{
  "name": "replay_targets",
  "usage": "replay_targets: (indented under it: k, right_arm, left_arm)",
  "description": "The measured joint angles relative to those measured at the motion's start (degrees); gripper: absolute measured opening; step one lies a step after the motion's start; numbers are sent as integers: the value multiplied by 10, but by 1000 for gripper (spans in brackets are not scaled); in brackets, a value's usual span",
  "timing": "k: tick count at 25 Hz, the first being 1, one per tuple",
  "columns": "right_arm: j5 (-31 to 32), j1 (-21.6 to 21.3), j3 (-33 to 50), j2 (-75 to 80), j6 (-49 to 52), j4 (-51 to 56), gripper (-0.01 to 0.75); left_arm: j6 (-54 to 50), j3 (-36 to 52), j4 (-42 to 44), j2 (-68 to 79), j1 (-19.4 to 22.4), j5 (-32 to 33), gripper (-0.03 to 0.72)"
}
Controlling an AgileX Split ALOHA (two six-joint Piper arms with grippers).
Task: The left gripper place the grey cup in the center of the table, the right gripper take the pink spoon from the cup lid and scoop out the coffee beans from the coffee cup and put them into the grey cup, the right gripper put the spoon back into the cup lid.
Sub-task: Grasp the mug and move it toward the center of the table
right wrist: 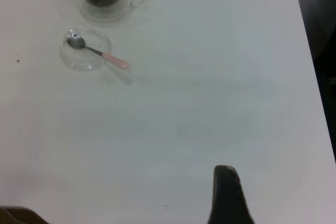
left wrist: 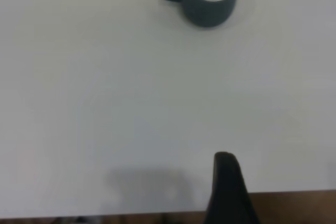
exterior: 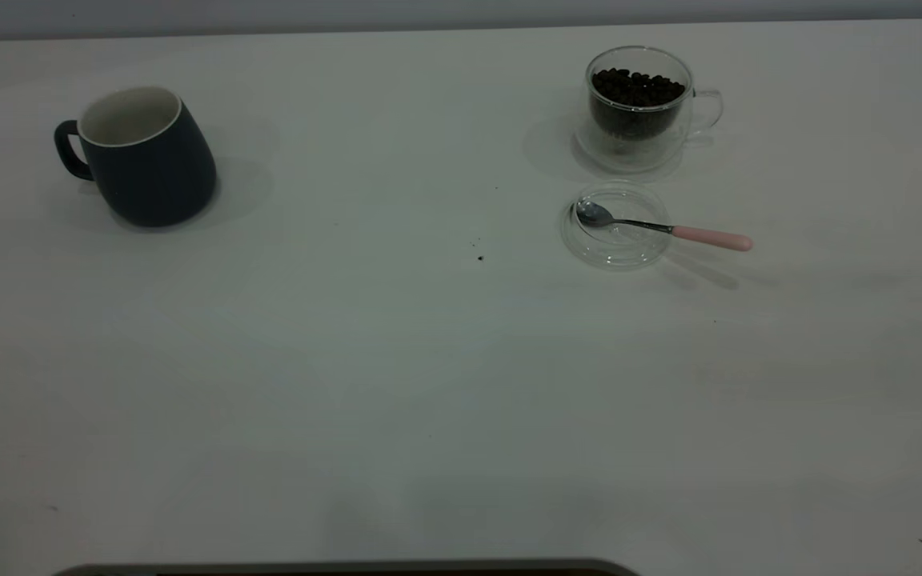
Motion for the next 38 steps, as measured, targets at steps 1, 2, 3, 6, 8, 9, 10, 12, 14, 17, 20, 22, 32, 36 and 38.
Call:
replay_targets:
  k: [1,2,3,6,8,9,10,12,14,17,20,22,32,36,38]
  right_arm:
    - [0,0,0,0,0,0,531]
    - [0,0,0,0,0,0,531]
    - [0,0,0,0,0,0,531]
    - [0,0,0,0,0,0,531]
    - [0,0,0,0,0,0,531]
    - [0,0,0,0,0,0,531]
    - [0,0,0,0,0,0,531]
    - [0,0,0,0,0,0,531]
    - [0,0,0,0,0,0,531]
    - [0,0,0,0,0,0,531]
    - [0,0,0,0,0,0,531]
    - [0,0,0,0,0,0,531]
    - [0,0,0,0,0,0,531]
    - [0,0,0,0,0,0,531]
    - [0,0,0,0,0,0,531]
  left_arm:
    - [11,-12,0,28,0,-6,565]
    - [20,-24,7,62,0,-13,565]
    - [30,-33,11,94,0,-15,565]
    - [80,-65,23,178,0,-28,565]
    - [131,-86,31,237,0,-42,565]
    - [160,-101,34,267,0,-50,565]
    - [185,-111,36,297,0,-57,565]
    - [255,-134,38,349,0,-74,565]
    - [326,-159,38,402,0,-95,565]
    - [426,-195,39,470,0,-122,565]
    - [526,-230,45,543,0,-146,565]
    - [576,-247,54,585,0,-168,565]
    - [651,-290,196,766,0,-305,565]
    - [653,-292,258,809,-3,-343,565]
    - [653,-292,275,826,-8,-369,565]
